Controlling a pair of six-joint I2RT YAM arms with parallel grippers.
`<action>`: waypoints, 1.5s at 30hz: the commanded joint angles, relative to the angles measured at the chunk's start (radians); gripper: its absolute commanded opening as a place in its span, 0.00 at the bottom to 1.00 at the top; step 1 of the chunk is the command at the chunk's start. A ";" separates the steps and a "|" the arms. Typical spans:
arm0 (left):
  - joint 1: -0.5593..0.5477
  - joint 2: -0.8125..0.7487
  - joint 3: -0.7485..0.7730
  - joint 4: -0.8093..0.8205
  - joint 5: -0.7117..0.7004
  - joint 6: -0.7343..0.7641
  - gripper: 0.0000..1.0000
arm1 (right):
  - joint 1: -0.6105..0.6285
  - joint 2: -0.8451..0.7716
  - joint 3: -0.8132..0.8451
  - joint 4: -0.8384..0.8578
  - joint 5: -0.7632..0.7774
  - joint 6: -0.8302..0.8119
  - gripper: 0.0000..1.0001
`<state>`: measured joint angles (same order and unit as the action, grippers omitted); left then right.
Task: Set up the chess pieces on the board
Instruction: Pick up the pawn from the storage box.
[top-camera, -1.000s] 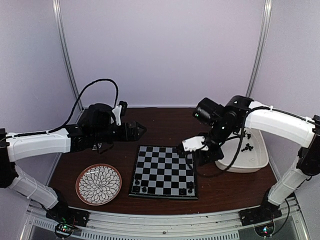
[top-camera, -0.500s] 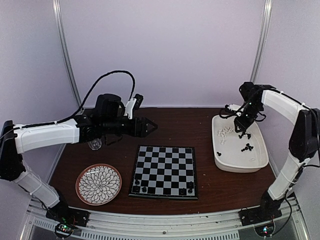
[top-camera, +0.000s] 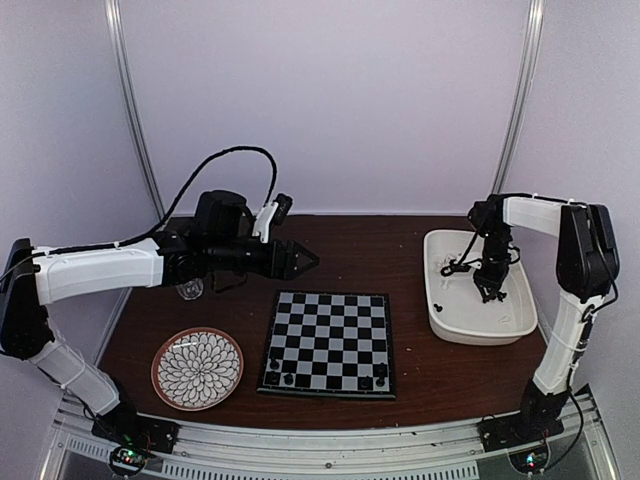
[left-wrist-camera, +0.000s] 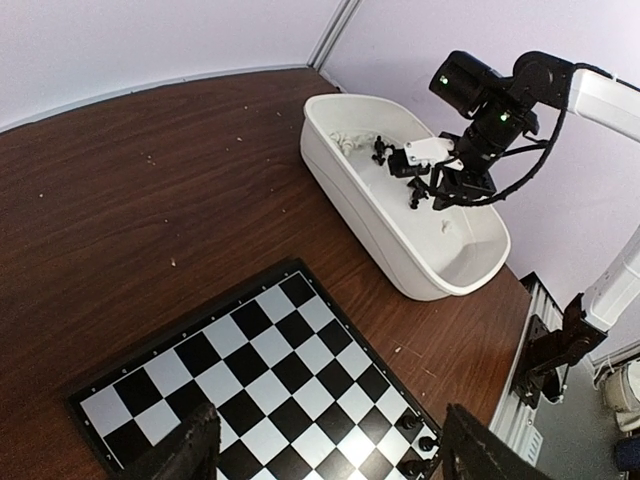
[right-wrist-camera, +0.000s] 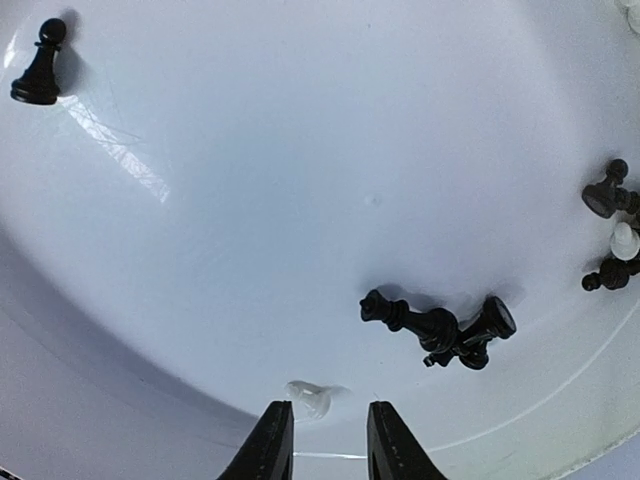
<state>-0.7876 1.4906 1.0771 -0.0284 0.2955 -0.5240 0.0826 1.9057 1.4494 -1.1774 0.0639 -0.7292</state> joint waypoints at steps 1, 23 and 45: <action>-0.005 0.000 0.009 0.010 0.020 0.011 0.76 | -0.002 0.005 0.044 0.024 0.074 -0.066 0.29; -0.006 -0.052 -0.046 0.007 -0.011 -0.016 0.76 | -0.027 0.400 0.609 -0.056 0.094 0.366 0.34; -0.005 -0.049 -0.044 -0.001 -0.009 -0.017 0.76 | -0.093 0.477 0.588 -0.029 0.020 0.423 0.30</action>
<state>-0.7876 1.4635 1.0393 -0.0326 0.2916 -0.5400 0.0162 2.3287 2.0380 -1.2068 0.0788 -0.3218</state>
